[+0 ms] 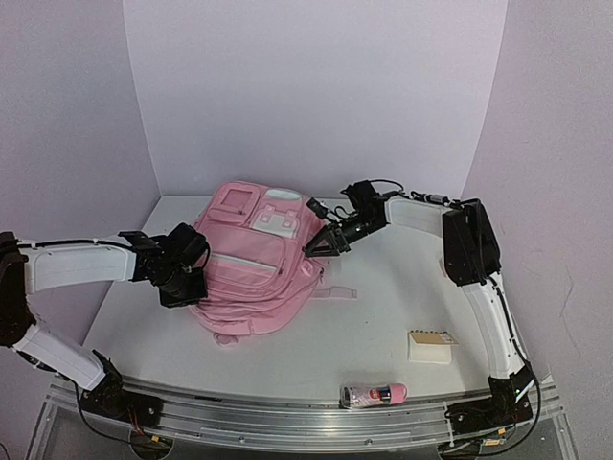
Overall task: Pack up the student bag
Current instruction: Unzip the student bag at the center of the board.
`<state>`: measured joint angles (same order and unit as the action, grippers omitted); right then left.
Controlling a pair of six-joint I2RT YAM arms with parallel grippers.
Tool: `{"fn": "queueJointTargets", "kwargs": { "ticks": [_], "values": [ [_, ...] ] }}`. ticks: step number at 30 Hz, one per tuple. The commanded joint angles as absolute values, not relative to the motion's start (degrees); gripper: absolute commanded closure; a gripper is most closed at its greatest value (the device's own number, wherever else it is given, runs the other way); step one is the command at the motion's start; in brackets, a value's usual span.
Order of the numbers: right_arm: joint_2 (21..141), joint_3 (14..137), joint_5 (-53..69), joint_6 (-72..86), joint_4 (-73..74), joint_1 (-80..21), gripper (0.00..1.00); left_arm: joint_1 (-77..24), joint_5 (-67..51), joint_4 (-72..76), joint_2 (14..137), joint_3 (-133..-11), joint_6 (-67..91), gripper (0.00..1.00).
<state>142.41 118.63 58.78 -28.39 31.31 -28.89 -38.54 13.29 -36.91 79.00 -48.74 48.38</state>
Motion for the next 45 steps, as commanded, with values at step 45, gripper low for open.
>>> {"fn": "queueJointTargets", "kwargs": {
  "ticks": [45],
  "values": [
    [142.21, 127.85, 59.14, -21.05, 40.47, -31.75, 0.65, -36.83, 12.53, -30.46, 79.53, -50.21, 43.15, 1.00]
  ]
}}
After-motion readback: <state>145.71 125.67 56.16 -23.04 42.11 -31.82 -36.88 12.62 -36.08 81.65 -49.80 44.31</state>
